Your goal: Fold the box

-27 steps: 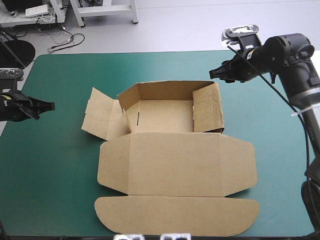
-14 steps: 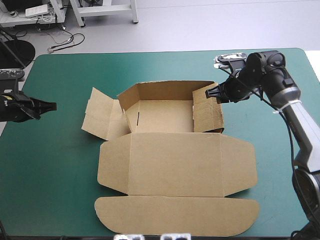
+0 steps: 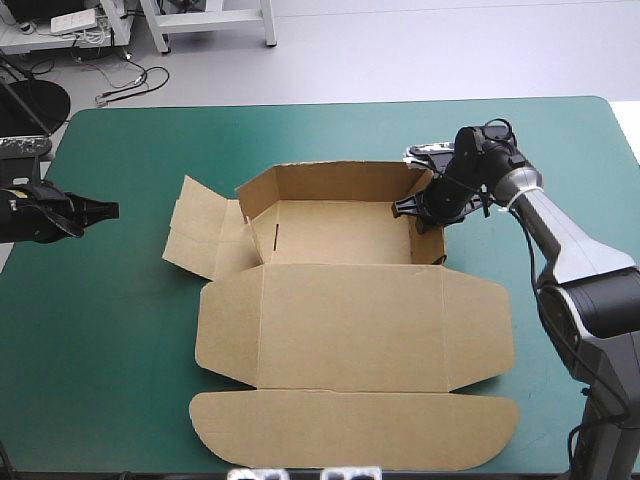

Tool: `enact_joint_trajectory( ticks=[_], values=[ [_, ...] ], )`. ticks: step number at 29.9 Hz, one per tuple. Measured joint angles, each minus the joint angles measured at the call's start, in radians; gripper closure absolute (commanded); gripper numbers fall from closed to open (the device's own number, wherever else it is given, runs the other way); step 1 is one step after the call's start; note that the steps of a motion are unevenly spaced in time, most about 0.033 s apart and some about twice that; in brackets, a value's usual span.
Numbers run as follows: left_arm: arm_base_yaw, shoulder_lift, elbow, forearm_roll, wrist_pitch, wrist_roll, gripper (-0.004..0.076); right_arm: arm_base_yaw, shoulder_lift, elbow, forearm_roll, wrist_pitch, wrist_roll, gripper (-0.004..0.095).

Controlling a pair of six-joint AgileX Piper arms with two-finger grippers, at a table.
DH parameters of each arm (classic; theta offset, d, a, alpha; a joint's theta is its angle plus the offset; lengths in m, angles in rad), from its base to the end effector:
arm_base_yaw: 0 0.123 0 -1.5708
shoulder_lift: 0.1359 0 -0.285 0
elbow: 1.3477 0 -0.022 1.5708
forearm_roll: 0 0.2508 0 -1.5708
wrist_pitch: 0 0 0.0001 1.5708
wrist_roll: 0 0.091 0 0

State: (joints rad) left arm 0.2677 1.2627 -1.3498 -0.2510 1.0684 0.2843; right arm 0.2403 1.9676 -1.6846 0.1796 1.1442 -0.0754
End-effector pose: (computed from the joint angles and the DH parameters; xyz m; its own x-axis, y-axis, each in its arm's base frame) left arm 0.2471 0.0472 0.4004 -0.7540 -0.0441 -0.6554 -0.0033 0.9980 -0.0633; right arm 0.4005 0.1134 0.2540 -0.9440 -0.2317 -0.2348 -0.2723 0.9492 0.1580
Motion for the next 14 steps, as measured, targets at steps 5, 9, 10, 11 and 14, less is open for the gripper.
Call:
enact_joint_trajectory(
  ticks=[5,9,10,11,14],
  values=[
    [0.009,0.021,0.0,-0.007,-0.028,0.008,0.0734,-0.007,0.006,0.0,0.053,-0.009,-0.01,0.0927],
    [0.059,0.06,0.0,-0.012,-0.033,0.017,0.0733,0.0,-0.032,0.002,0.081,0.006,-0.039,0.0928],
    [0.081,0.069,0.001,-0.018,-0.034,0.018,0.0733,-0.002,-0.055,0.002,0.081,0.009,-0.042,0.0928],
    [0.107,0.076,0.001,-0.032,-0.034,0.022,0.0733,-0.006,-0.077,0.002,0.081,0.009,-0.043,0.0928],
    [0.192,0.092,0.001,-0.116,-0.033,0.065,0.0733,-0.035,-0.168,0.002,0.092,0.009,-0.043,0.0927]
  ],
)
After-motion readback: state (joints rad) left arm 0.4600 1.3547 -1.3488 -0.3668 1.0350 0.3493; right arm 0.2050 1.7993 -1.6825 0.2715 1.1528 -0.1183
